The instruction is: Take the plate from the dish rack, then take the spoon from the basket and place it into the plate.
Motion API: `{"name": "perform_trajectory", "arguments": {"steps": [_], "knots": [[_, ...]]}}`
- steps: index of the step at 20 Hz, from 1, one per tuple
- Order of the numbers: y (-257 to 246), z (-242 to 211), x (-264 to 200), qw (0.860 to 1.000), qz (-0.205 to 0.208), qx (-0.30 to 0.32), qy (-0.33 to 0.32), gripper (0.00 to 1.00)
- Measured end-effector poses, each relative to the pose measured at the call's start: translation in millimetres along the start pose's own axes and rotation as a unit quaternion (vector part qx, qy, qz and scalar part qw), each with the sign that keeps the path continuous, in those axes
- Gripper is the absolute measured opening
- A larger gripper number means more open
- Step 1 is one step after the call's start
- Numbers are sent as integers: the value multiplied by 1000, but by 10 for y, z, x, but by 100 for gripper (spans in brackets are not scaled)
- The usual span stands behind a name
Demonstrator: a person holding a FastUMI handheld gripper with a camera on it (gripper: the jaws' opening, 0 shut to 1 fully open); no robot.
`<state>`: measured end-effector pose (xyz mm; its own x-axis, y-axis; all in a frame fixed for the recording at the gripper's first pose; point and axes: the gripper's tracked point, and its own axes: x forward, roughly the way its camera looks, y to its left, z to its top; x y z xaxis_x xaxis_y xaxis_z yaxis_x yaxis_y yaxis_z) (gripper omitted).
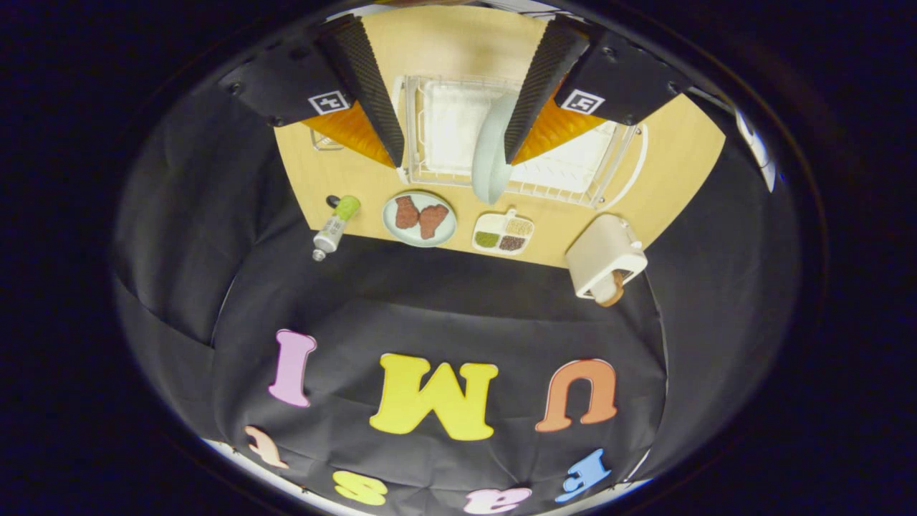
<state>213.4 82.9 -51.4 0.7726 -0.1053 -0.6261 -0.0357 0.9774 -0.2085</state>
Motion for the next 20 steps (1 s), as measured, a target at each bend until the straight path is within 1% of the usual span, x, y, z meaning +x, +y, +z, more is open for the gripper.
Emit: {"name": "perform_trajectory", "arguments": {"steps": [1, 3, 4, 7, 11, 15, 16, 18, 20], "knots": [[17, 3, 96, 1000, -14, -3, 22, 92], [-8, 23, 273, 997, -53, 3, 62, 89], [28, 51, 367, 995, -61, -5, 76, 88], [196, 146, 510, 994, -61, -33, 87, 83], [265, 120, 673, 988, -90, -46, 112, 83], [234, 107, 761, 979, -129, -73, 141, 79], [234, 98, 781, 976, -137, -84, 146, 77], [217, 88, 792, 970, -155, -105, 158, 70], [158, 35, 773, 960, -186, -106, 182, 62]]}}
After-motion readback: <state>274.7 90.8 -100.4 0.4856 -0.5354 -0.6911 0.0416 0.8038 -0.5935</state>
